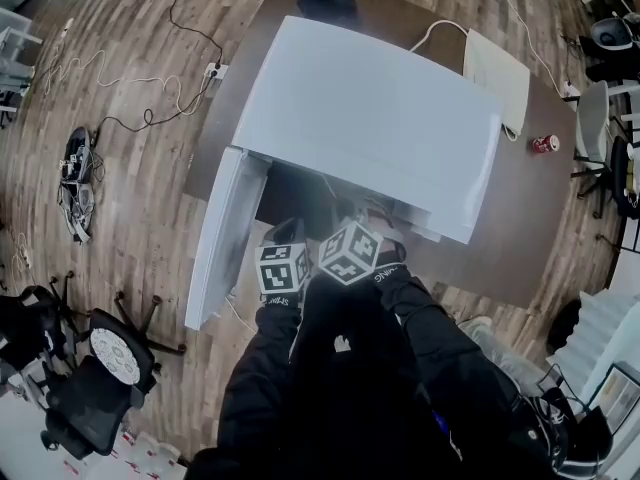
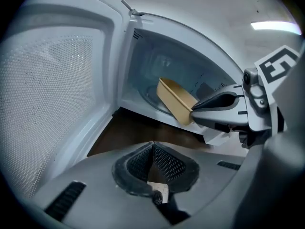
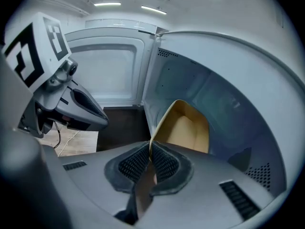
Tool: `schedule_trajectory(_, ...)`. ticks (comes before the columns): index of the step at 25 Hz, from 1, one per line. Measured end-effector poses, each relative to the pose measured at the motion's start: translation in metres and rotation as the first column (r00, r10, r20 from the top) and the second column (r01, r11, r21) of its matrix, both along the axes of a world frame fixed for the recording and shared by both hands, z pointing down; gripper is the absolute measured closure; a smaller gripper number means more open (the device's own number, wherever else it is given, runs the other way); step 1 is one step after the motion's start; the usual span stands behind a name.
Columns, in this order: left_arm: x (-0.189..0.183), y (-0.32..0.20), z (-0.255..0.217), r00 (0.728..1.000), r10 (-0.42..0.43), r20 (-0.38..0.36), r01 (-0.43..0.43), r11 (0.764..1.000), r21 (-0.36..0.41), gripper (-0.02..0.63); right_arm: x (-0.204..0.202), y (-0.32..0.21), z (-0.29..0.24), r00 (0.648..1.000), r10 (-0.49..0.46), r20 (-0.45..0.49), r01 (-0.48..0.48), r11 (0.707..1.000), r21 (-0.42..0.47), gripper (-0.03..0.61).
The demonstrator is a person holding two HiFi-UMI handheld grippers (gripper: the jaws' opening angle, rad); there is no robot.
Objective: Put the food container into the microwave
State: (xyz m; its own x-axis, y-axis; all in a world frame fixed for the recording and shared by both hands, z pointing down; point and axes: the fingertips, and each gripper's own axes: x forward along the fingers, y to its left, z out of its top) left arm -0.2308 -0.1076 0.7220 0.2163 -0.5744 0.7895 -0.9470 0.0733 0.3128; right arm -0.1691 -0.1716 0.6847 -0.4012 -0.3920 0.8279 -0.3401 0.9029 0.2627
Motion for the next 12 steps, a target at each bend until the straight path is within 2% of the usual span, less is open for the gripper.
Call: schedule_trajectory(12,-0.005,-0.005,0.007,1.0,-0.02,-0.004,0.02,1.0,-0.017,0.58,-0.007,-0.031,0.008,1.0,0.004,-0.028,-0.003,0.999,0.043,0.543)
